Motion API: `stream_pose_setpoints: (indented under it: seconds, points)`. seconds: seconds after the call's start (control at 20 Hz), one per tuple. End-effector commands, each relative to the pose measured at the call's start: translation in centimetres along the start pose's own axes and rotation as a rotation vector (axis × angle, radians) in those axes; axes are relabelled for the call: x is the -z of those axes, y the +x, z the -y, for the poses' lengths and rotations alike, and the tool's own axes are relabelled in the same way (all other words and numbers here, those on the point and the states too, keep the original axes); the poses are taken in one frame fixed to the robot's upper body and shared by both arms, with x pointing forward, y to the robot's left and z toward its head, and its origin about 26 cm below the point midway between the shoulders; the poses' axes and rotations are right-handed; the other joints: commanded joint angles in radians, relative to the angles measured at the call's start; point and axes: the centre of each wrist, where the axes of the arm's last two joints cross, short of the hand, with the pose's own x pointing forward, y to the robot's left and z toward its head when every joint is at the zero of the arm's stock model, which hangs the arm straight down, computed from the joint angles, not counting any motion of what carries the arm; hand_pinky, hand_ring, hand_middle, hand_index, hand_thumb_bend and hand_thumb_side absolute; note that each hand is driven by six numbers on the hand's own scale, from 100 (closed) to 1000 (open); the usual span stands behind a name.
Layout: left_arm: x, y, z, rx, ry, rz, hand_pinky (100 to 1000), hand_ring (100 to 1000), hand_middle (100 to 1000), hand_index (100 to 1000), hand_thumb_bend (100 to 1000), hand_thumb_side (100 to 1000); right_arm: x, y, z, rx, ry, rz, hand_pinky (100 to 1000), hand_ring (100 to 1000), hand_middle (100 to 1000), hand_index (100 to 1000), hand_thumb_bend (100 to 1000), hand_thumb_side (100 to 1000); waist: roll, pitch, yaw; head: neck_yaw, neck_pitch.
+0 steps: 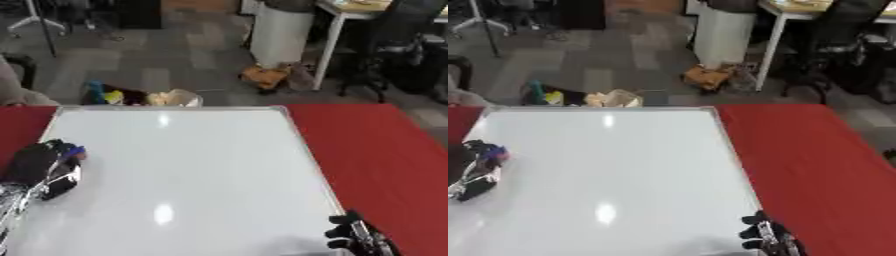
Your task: Wipe the whiteboard clean with a brush.
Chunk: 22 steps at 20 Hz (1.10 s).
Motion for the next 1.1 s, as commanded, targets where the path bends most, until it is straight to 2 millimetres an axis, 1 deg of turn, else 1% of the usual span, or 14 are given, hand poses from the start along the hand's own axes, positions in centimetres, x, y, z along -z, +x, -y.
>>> stream_pose_setpoints:
  seconds: [0.05, 0.3, 0.55, 0.7, 0.9, 1.1]
  points:
    - [-0.7, 2.8, 2.1, -0.030, -0.104, 0.111, 607, 616, 639, 836, 100, 685, 0.2, 0.6, 0.3, -0.012, 0.002, 0.025, 596, 630, 477, 679, 100, 886, 0.000, 0.002, -0.002, -0.001, -0.006]
    - [-0.5, 4.7, 0.2, -0.050, -0.065, 0.216, 608, 614, 643, 841, 100, 764, 0.2, 0.6, 0.4, -0.013, 0.003, 0.025, 596, 630, 478, 679, 100, 885, 0.001, 0.000, -0.002, 0.000, -0.006]
    - [-0.5, 6.5, -1.5, -0.053, -0.029, 0.299, 610, 615, 644, 840, 119, 783, 0.2, 0.6, 0.4, -0.014, 0.005, 0.026, 596, 630, 478, 679, 100, 885, 0.001, -0.001, -0.002, 0.001, -0.006]
    - [-0.6, 7.4, -2.2, -0.048, -0.018, 0.340, 610, 614, 644, 839, 127, 774, 0.2, 0.7, 0.4, -0.014, 0.006, 0.027, 597, 630, 478, 679, 100, 885, 0.001, -0.001, -0.002, 0.002, -0.006]
    - [-0.6, 7.5, -2.6, -0.038, -0.012, 0.342, 609, 615, 643, 837, 125, 760, 0.2, 0.7, 0.4, -0.014, 0.007, 0.027, 597, 630, 478, 679, 100, 885, 0.001, -0.001, -0.001, 0.002, -0.006]
    - [-0.7, 7.0, -2.4, -0.034, -0.017, 0.312, 609, 616, 643, 836, 122, 747, 0.2, 0.7, 0.4, -0.014, 0.006, 0.027, 597, 630, 478, 679, 100, 886, 0.002, -0.001, -0.001, 0.001, -0.006]
